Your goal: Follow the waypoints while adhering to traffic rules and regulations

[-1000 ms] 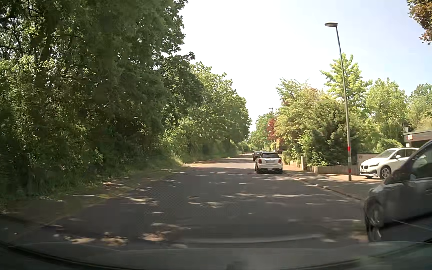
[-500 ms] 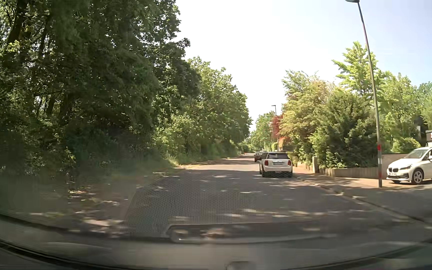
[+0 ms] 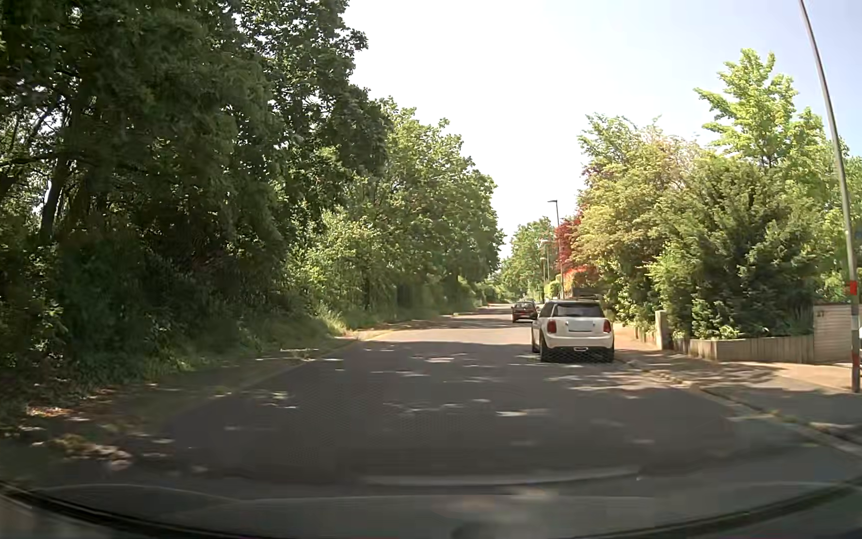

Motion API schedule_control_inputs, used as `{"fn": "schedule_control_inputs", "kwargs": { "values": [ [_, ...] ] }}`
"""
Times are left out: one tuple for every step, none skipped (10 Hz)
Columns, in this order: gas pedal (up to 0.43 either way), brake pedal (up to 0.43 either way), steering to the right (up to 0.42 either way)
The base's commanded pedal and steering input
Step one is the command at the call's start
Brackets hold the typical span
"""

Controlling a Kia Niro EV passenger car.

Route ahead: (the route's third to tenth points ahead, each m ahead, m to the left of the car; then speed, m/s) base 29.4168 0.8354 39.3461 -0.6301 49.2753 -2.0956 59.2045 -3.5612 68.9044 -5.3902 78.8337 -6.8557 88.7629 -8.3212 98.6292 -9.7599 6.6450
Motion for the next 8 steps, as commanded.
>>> {"fn": "schedule_control_inputs", "kwargs": {
  "values": [
    [0.15,0.0,0.006],
    [0.15,0.0,0.01],
    [0.138,0.0,0.013],
    [0.138,0.0,0.014],
    [0.138,0.0,0.014],
    [0.138,0.0,0.014],
    [0.138,0.0,0.014],
    [0.138,0.0,0.014]
  ]
}}
